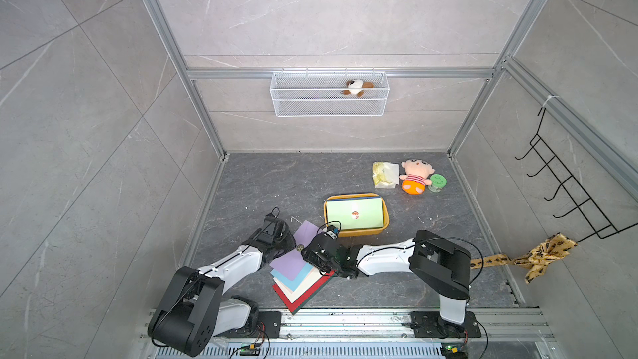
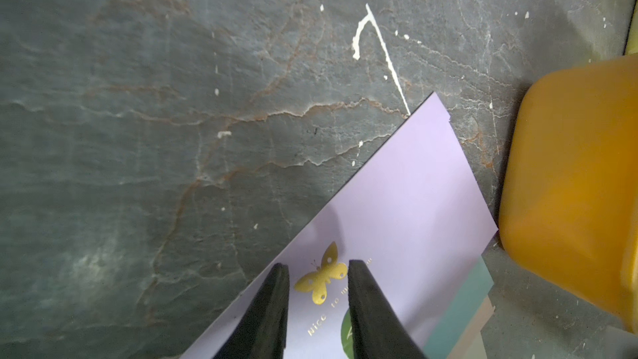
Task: Put the sealed envelopes into the storage box
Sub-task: Pick up the envelope from the center of the board.
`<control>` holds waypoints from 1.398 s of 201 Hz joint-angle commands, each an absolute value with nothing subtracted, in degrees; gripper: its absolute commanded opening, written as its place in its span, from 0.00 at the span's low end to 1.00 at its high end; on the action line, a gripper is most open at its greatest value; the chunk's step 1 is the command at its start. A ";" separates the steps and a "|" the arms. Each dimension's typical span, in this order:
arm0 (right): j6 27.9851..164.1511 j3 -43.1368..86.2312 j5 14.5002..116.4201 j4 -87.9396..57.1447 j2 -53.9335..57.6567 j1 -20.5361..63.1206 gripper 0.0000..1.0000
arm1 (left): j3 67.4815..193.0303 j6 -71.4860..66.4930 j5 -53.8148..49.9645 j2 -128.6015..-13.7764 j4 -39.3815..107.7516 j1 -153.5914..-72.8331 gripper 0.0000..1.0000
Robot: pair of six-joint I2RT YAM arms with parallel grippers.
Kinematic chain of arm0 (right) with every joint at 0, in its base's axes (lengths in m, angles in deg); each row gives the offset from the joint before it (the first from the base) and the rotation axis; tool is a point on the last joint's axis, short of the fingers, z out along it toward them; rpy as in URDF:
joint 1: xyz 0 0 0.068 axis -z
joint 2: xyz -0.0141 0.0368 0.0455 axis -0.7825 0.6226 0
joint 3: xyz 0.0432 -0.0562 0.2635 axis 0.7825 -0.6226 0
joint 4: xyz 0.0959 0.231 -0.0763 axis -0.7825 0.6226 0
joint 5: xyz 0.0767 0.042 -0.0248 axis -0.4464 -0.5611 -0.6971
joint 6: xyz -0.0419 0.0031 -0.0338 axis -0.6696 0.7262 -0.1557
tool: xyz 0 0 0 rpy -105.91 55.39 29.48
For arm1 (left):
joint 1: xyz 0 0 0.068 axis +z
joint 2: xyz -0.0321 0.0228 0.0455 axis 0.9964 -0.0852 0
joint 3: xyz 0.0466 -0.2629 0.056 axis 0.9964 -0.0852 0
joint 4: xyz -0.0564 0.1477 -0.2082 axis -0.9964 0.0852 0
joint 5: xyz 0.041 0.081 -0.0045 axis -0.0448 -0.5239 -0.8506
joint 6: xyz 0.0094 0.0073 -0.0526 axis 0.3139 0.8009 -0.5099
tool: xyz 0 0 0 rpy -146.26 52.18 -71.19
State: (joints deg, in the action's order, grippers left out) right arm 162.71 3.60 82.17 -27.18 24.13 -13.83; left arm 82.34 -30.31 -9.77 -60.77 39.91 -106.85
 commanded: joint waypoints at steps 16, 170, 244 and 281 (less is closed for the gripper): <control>161.07 4.68 81.54 -30.17 25.19 -13.39 0.46 | 80.28 -30.81 -7.36 -63.29 44.74 -107.26 0.34; 157.79 6.30 83.43 -34.81 21.51 -13.06 0.46 | 80.10 -31.15 -5.64 -63.80 44.13 -107.26 0.31; 159.91 6.88 79.78 -35.04 25.80 -12.33 0.10 | 79.05 -32.10 -4.49 -60.60 43.18 -107.26 0.30; 154.30 7.58 79.77 -32.37 22.81 -11.92 0.00 | 79.93 -32.80 -6.10 -55.49 45.30 -107.21 0.37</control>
